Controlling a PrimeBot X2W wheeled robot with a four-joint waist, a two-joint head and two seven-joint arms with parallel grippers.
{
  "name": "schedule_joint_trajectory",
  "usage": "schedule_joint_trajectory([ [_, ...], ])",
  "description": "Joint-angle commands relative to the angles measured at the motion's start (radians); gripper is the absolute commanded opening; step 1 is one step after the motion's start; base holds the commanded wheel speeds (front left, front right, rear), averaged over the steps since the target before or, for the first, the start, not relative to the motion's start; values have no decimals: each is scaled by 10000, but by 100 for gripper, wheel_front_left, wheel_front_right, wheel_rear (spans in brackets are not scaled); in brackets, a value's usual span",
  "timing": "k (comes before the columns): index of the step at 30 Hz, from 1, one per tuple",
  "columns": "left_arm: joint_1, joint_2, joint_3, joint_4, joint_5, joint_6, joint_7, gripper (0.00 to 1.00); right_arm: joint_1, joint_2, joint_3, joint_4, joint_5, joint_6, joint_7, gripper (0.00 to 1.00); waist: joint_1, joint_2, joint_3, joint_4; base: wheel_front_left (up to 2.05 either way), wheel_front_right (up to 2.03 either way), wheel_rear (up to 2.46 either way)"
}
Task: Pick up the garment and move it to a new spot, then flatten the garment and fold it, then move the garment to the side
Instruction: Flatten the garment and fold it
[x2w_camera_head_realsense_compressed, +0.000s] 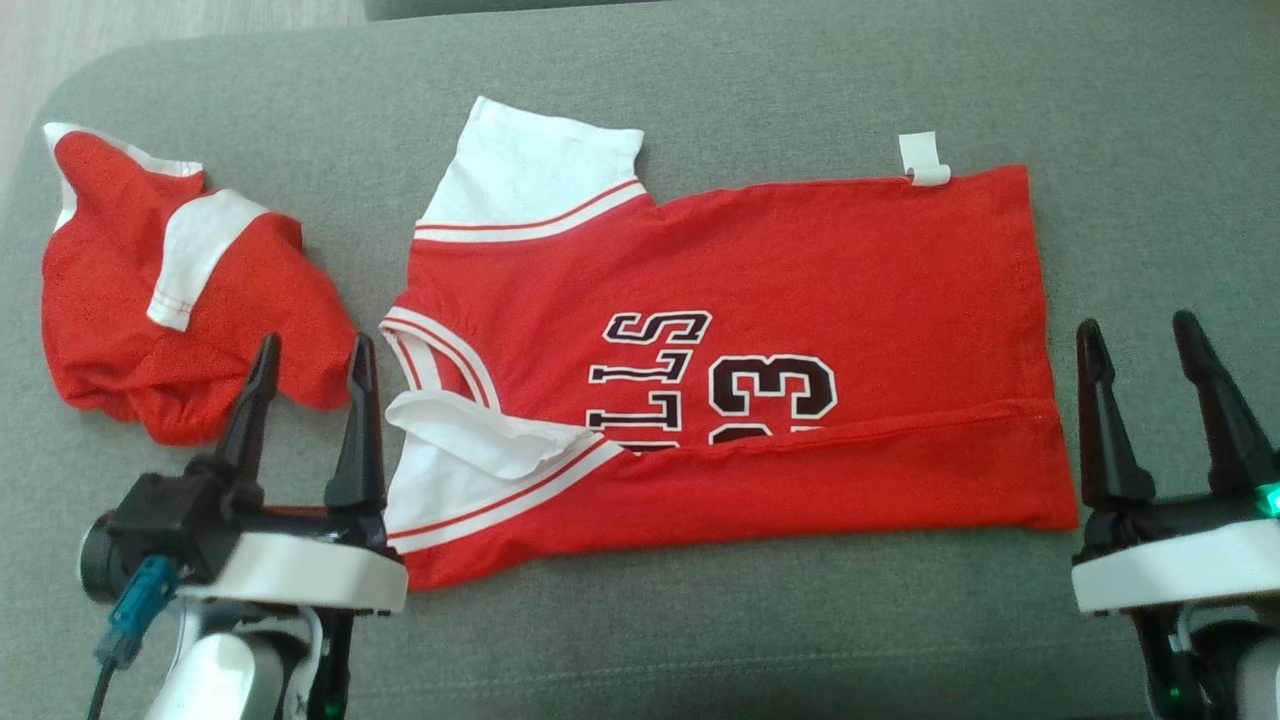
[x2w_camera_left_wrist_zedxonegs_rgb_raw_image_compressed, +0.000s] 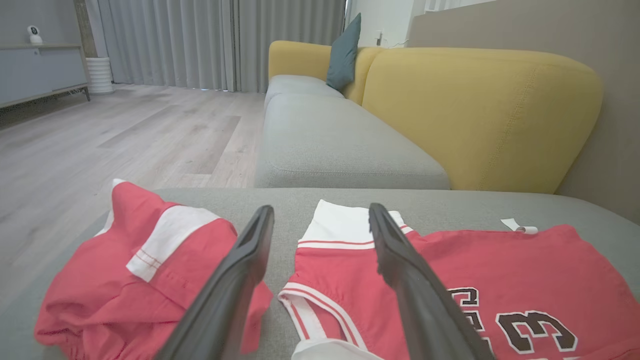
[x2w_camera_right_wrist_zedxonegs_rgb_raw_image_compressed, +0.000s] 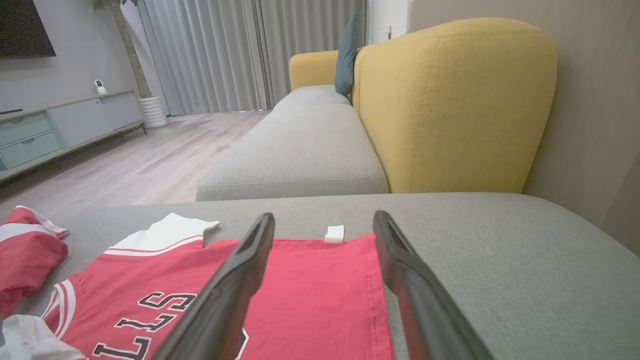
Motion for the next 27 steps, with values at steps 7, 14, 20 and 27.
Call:
schedule_joint_trajectory([
  [7, -335, 332, 459, -421, 215, 210, 5, 100, -543, -221, 382, -418, -44, -7, -86, 100, 0, 0, 104, -18, 0, 0, 0],
  [14, -639, 361, 291, -431, 101, -63, 61, 100, -660, -172, 346, -416, -39, -7, -140, 100, 0, 0, 476, 35, 0, 0, 0],
  [20, -2505, 367, -198, 399, 19, -1007, 309, 100, -921, -88, 344, -455, 13, -7, -132, 100, 0, 0, 1394, 7, 0, 0, 0],
  [27, -5848, -226, -659, 3305, -311, -2178, 804, 100, -1489, -4, 607, -315, -3, -7, -253, 100, 0, 0, 2467, -459, 0, 0, 0],
])
